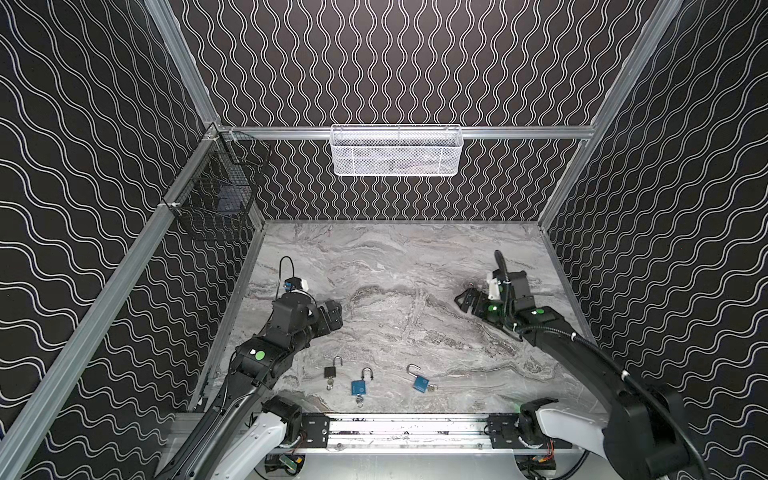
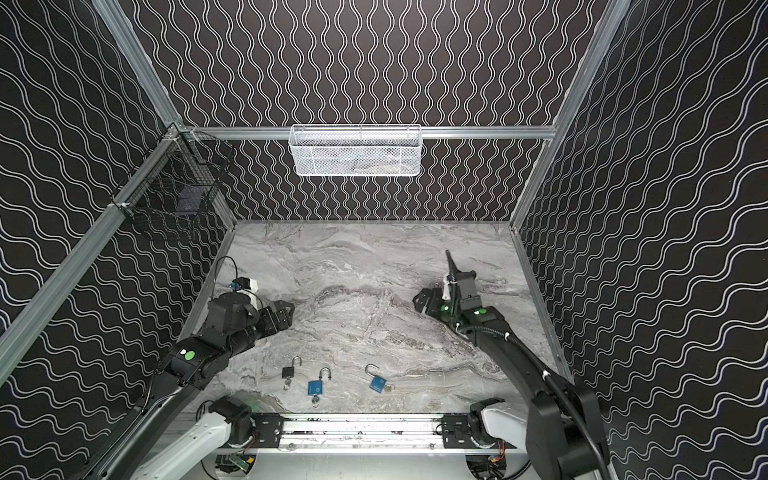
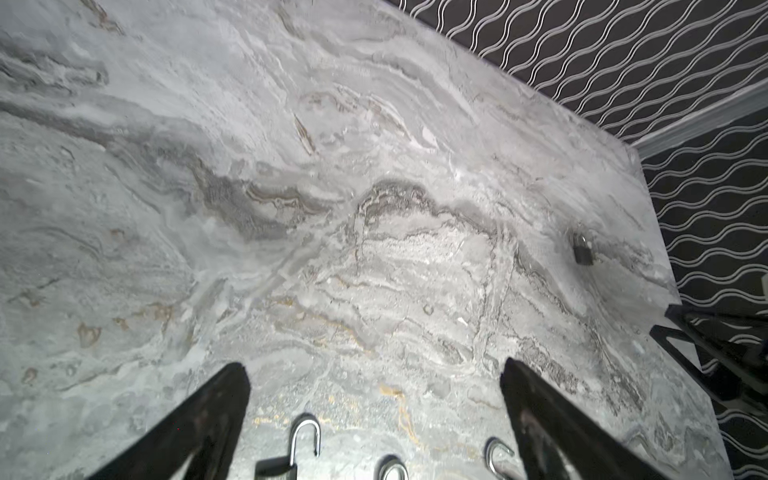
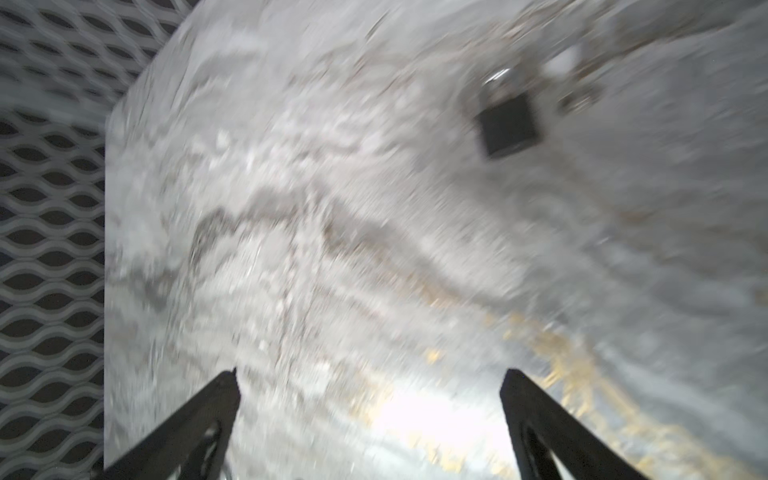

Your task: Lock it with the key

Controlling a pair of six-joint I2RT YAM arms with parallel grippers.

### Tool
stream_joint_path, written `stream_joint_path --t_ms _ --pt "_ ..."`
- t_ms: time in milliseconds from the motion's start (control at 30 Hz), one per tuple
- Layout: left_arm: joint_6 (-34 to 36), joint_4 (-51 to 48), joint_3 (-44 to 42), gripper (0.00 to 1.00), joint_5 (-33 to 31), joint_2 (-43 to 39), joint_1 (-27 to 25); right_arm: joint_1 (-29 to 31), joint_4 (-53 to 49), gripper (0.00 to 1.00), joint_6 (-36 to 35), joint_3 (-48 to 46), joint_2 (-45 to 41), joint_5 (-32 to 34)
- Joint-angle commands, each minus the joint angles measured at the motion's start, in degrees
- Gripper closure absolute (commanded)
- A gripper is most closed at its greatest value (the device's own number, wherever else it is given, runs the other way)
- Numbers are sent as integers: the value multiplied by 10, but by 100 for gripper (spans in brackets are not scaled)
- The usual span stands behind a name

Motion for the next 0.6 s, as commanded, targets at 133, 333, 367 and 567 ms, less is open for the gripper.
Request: stream_joint_path --t_ms 133,333,367,567 --pt "7 -51 7 1 0 -30 1 215 -80 0 26 15 17 106" --pt "-8 -71 4 1 -6 -43 1 366 -126 0 55 47 71 177" --pt "-10 -71 4 1 -4 -45 1 381 -126 0 58 45 71 178" --pt "-45 -55 -32 1 14 -74 1 455 -158 0 79 24 64 181"
